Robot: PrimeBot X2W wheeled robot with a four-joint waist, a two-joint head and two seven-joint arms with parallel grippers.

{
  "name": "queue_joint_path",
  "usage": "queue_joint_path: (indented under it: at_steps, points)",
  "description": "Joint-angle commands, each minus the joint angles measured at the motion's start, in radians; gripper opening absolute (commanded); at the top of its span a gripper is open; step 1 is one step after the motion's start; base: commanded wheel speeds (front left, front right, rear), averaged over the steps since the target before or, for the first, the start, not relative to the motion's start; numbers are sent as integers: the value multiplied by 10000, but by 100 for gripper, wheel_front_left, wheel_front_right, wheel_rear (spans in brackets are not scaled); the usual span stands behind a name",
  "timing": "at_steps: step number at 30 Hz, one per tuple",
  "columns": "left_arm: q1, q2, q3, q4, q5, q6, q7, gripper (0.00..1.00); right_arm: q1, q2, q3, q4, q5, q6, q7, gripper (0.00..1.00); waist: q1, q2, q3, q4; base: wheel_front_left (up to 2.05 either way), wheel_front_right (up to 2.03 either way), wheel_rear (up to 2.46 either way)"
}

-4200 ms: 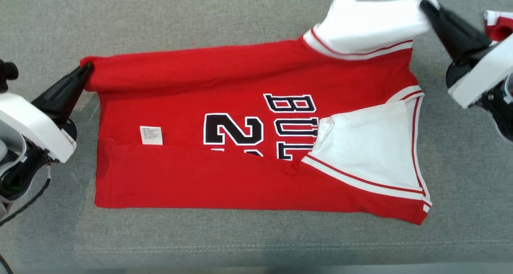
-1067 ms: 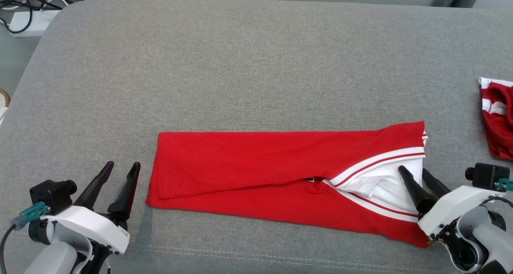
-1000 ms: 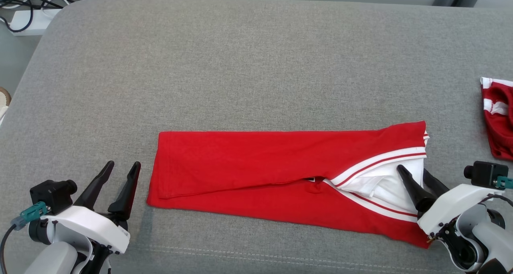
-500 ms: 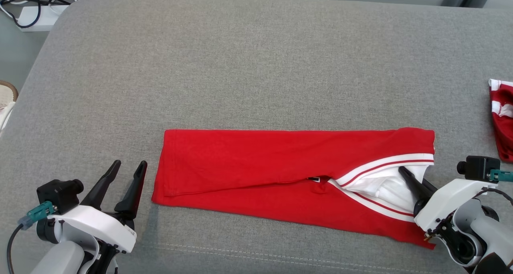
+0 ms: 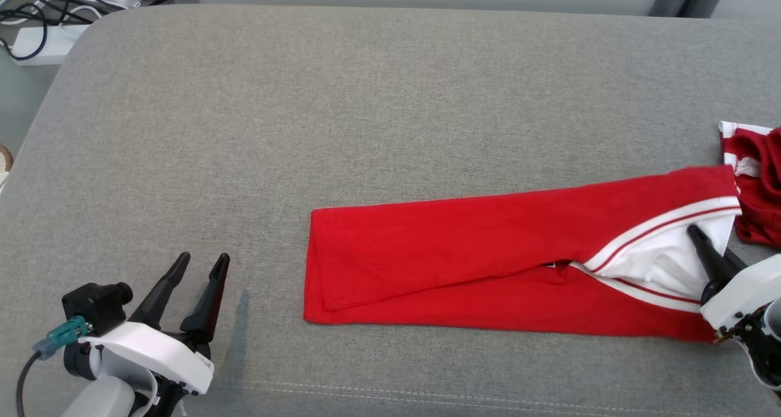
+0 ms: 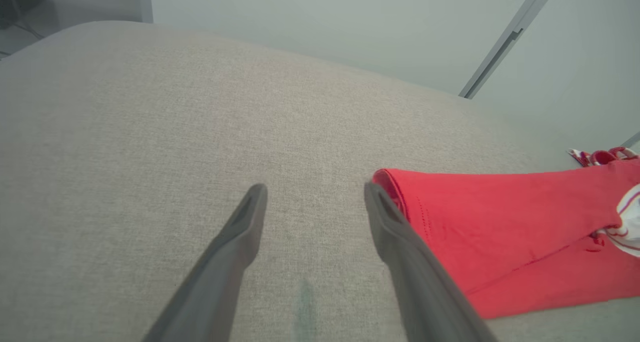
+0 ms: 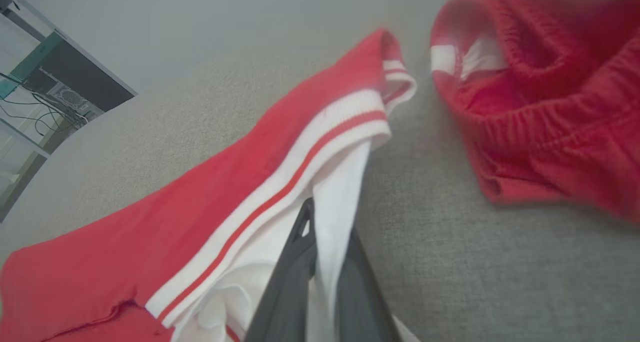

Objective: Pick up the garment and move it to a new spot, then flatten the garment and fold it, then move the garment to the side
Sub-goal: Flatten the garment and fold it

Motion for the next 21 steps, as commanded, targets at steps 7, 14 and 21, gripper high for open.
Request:
queue_joint_path:
  at_steps: [7,14,21]
  points:
    - [-8,117,248,-219,17,2,-134,100,-11,-900,405,-2494,-8,40,681,0,0,0,-170,-206,0,0,0]
    - [-163,-210,-310,-156,-13,2,-134,100,-542,-744,1104,-5245,-88,40,2399,0,0,0,-344,172,0,0,0]
    - [-387,-567,-849,-163,-11,2,-134,100,-1319,461,1761,-5033,-517,40,3530,0,0,0,-332,1180,0,0,0]
